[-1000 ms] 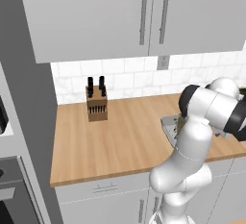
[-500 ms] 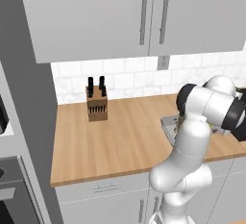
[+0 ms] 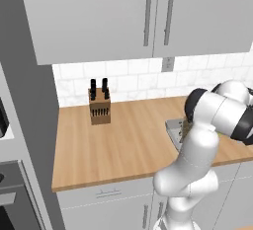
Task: Take the meat container that has the fish and place it on the second highest rack of the freezer. Then take the vegetable container that has the cucumber and potato and place it on the highest rack of the freezer.
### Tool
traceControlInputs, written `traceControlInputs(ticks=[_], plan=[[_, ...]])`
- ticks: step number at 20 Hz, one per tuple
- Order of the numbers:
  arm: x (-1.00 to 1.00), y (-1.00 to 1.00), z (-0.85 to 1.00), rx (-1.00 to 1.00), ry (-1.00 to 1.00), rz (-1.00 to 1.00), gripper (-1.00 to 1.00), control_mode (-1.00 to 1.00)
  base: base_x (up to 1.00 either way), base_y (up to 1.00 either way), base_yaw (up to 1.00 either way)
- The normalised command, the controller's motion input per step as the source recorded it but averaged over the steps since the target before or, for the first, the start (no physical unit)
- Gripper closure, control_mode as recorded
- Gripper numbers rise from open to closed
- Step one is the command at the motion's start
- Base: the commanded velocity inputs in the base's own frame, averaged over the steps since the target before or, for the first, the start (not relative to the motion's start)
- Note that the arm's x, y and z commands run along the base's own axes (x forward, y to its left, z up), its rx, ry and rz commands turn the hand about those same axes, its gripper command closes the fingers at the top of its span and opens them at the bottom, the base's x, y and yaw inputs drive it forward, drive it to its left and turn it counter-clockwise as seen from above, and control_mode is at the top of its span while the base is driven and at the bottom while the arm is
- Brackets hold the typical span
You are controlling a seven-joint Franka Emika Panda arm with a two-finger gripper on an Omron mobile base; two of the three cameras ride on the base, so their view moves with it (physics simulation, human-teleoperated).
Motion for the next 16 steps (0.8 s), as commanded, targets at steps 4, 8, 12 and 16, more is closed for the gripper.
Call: traceControlInputs(ticks=[4,8,12,16], plan=[[-0.04,0.38,0.55,-0.07,0.0,0.0,1.0,-1.0,0.0,0.0,0.0],[-0.15,0.54,0.4,-0.07,-0.08,0.0,1.0,-1.0,0.0,0.0,0.0],[-0.35,0.43,0.52,-0.01,-0.24,0.0,1.0,-1.0,0.0,0.0,0.0],[-0.32,0.25,0.55,0.0,-0.32,-0.01,1.0,-1.0,0.0,0.0,0.0]])
